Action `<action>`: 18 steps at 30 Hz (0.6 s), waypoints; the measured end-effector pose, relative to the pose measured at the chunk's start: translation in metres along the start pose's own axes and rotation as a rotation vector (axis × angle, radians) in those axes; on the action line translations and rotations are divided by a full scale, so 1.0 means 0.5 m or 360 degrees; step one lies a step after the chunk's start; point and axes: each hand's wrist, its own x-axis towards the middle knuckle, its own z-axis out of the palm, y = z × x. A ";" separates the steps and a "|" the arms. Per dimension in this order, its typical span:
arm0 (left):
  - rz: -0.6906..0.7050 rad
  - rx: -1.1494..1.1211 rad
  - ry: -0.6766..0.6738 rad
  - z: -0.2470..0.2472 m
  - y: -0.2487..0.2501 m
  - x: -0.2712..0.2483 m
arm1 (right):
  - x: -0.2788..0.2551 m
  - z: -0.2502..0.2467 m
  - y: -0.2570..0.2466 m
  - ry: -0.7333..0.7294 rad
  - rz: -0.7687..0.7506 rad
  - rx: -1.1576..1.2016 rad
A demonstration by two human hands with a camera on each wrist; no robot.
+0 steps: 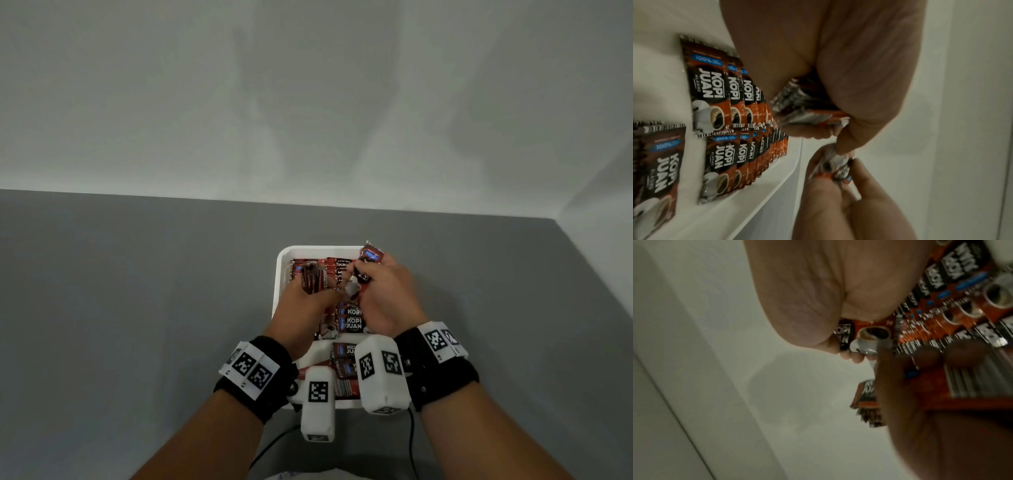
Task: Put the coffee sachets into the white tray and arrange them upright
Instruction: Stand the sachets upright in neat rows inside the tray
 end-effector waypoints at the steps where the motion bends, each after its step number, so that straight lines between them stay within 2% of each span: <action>1: -0.0100 -0.0129 0.0012 -0.006 0.002 0.003 | -0.001 -0.001 -0.003 -0.0008 0.0023 -0.0090; 4: -0.0312 -0.0331 0.0063 -0.028 0.009 0.012 | -0.017 0.002 -0.009 -0.0128 0.0056 -0.0362; 9: -0.0182 -0.0209 0.0009 -0.032 0.007 0.008 | -0.008 -0.005 0.006 -0.0006 -0.0215 -0.0899; 15: -0.0126 -0.0070 -0.0074 -0.026 0.005 0.003 | -0.014 -0.012 -0.016 -0.0074 -0.0048 -0.0675; 18: -0.0276 -0.0092 -0.0046 -0.028 0.004 0.009 | -0.011 -0.023 -0.025 -0.0094 -0.0096 -0.0650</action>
